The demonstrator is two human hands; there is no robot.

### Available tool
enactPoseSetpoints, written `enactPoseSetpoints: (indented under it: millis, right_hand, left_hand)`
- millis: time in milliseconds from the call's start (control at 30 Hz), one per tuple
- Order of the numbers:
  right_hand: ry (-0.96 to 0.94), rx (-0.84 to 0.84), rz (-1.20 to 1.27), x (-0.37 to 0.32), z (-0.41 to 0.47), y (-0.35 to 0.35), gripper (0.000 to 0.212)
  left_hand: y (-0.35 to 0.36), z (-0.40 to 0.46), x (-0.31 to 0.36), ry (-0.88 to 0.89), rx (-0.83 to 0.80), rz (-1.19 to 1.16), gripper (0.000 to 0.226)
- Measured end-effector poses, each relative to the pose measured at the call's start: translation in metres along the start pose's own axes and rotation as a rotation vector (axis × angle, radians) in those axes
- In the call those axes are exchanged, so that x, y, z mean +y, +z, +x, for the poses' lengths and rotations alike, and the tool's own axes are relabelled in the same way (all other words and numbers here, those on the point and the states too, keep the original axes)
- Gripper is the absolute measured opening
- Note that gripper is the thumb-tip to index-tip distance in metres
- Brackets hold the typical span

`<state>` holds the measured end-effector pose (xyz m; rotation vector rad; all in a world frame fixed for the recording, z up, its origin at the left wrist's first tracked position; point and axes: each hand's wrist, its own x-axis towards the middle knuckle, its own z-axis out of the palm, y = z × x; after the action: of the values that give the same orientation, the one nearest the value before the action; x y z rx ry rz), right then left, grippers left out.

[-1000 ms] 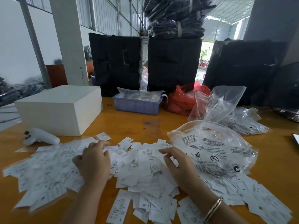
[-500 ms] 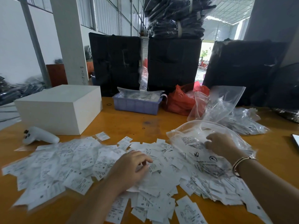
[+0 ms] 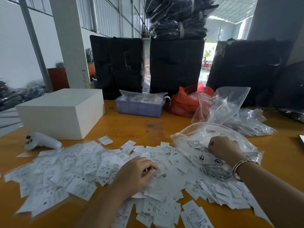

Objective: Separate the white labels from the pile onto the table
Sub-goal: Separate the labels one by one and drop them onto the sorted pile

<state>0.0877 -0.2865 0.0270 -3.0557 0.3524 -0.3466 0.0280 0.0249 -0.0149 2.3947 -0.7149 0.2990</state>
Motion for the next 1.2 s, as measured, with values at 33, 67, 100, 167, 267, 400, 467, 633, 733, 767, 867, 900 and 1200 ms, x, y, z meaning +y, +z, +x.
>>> enactPoseSetpoints:
  millis: [33,67,100,167,267,400,467,633,733,767,867,900,1200]
  right_hand:
    - [-0.001,0.038,0.014,0.001,-0.001,0.0,0.02]
    - [-0.003,0.086,0.019,0.003,-0.001,0.0,0.021]
    - [-0.006,0.134,0.023,0.004,-0.002,0.0,0.021]
    - [-0.007,0.154,0.049,0.005,-0.002,0.0,0.021]
    - [-0.024,-0.031,0.031,0.004,-0.001,-0.002,0.019]
    - [-0.036,0.128,0.128,0.004,-0.002,-0.002,0.022]
    - [-0.006,0.236,0.285,0.002,-0.003,-0.008,0.025]
    - [-0.053,0.333,0.789,-0.027,-0.019,-0.028,0.01]
    - [-0.179,0.137,1.094,-0.06,-0.046,-0.03,0.002]
    - [-0.216,0.059,1.168,-0.07,-0.056,-0.027,0.003]
    - [-0.32,-0.131,1.248,-0.093,-0.082,-0.013,0.01]
    - [-0.343,-0.179,1.253,-0.098,-0.088,-0.008,0.013]
    - [-0.354,-0.268,1.214,-0.108,-0.102,0.016,0.024]
  left_hand:
    - [0.0,0.0,0.0,0.001,-0.001,-0.003,0.017]
    - [0.0,0.0,0.0,0.001,-0.001,-0.009,0.017]
    - [0.001,-0.001,0.0,-0.001,-0.002,-0.013,0.017]
    - [0.0,-0.001,0.0,-0.007,-0.002,-0.014,0.018]
    - [0.0,-0.001,-0.001,-0.01,0.0,-0.012,0.018]
    - [0.001,-0.001,-0.003,-0.008,0.011,-0.024,0.019]
    - [0.002,0.0,-0.004,-0.003,0.025,-0.006,0.019]
    - [0.005,0.003,-0.003,0.022,0.103,-0.033,0.02]
    - [0.005,0.003,0.001,-0.033,0.172,-0.164,0.021]
    - [0.004,0.003,0.003,-0.067,0.168,-0.241,0.021]
    - [0.001,0.004,0.006,-0.174,0.085,-0.474,0.044]
    - [0.0,0.004,0.007,-0.202,0.056,-0.512,0.055]
    - [-0.001,0.007,0.007,-0.329,0.197,-0.662,0.016]
